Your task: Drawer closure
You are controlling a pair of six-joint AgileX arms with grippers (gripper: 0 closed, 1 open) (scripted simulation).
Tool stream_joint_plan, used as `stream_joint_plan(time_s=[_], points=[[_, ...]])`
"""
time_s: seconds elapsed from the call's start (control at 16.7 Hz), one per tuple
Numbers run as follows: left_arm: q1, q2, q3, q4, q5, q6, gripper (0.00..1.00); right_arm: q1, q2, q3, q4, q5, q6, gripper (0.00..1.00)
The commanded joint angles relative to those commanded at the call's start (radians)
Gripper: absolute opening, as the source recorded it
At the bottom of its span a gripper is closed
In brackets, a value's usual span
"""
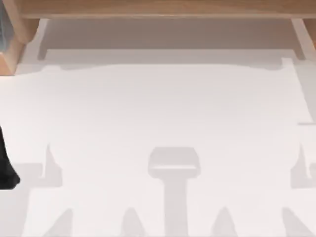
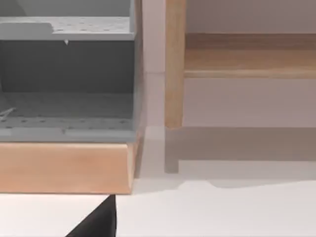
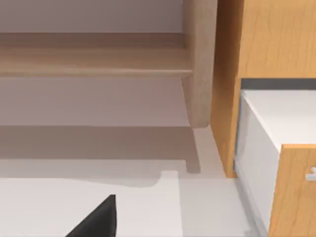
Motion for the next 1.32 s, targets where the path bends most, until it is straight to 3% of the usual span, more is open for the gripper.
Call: stream_joint_plan(time_s=[0.36,1.02,1.32], points=[[0.0,0.0,0.0,0.0,0.0,0.0,1.0,-0.055,0.111,0.062,0.06,-0.039,0.001,1.0],[0.0,0.0,0.0,0.0,0.0,0.0,1.0,-0.337,0.874,0.451,0.435,-0.332,0.015,1.0],[0.0,0.0,0.0,0.0,0.0,0.0,1.0,-0.418,1.095,0.561,0.541,-0.41,0.016,1.0]])
